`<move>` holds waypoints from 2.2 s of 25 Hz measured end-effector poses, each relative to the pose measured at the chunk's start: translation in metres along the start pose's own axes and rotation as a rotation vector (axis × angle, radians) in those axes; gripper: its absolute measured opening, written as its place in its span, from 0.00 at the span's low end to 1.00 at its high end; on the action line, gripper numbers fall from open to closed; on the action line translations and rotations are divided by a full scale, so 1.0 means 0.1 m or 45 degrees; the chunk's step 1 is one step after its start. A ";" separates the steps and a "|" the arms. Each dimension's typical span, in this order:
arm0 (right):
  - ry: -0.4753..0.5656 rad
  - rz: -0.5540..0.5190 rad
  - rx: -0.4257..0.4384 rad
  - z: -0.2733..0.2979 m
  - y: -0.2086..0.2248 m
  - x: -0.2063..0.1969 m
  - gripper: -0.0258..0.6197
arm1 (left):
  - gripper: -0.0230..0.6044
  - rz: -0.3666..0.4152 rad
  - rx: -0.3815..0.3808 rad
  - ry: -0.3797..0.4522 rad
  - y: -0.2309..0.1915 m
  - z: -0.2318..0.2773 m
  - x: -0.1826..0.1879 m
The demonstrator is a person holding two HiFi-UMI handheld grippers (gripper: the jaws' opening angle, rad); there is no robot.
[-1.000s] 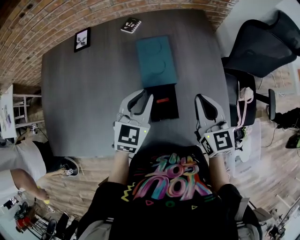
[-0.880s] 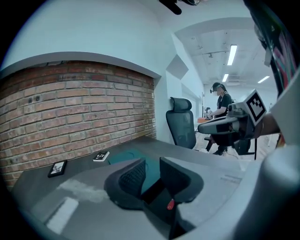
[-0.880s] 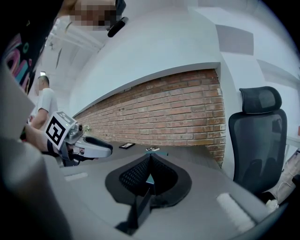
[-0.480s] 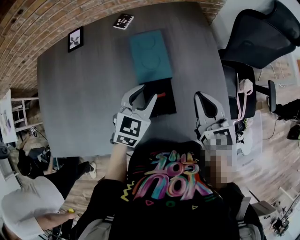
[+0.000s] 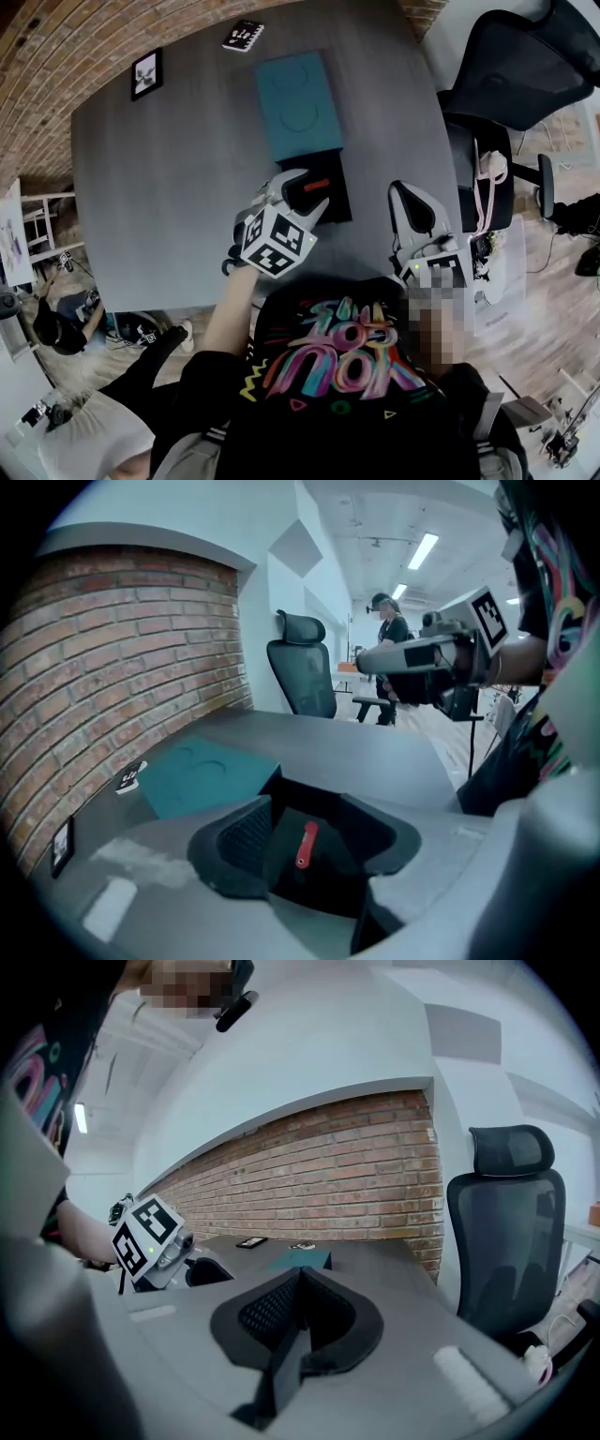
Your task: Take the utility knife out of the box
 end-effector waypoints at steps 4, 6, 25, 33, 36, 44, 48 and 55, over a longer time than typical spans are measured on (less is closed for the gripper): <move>0.000 0.016 -0.021 -0.05 0.04 -0.03 0.04 | 0.38 0.098 -0.073 -0.087 0.09 0.19 -0.05; -0.003 0.026 -0.034 -0.08 0.07 -0.06 0.04 | 0.38 0.155 -0.096 -0.133 0.12 0.28 -0.07; -0.042 0.077 -0.108 -0.27 0.18 -0.23 0.04 | 0.38 0.556 -0.257 -0.506 0.09 0.76 -0.36; -0.042 0.092 -0.115 -0.28 0.18 -0.25 0.04 | 0.38 0.536 -0.318 -0.597 0.08 0.88 -0.39; -0.051 0.096 -0.114 -0.27 0.18 -0.25 0.04 | 0.38 0.516 -0.344 -0.631 0.06 0.89 -0.37; -0.054 0.100 -0.112 -0.26 0.18 -0.25 0.04 | 0.37 0.481 -0.371 -0.694 0.06 0.89 -0.37; -0.053 0.099 -0.109 -0.25 0.19 -0.25 0.04 | 0.33 0.550 -0.393 -0.684 0.09 0.86 -0.38; -0.049 0.096 -0.104 -0.23 0.18 -0.26 0.04 | 0.13 0.685 -0.440 -0.681 0.22 0.83 -0.43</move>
Point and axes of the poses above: the fingertips, and each gripper's own axes: z forward along the fingers, y to its right, x out of its top, the point moved 6 cm from there along -z, backward along the fingers, and after that the axes turned 2 degrees about x, right-handed, at the moved point
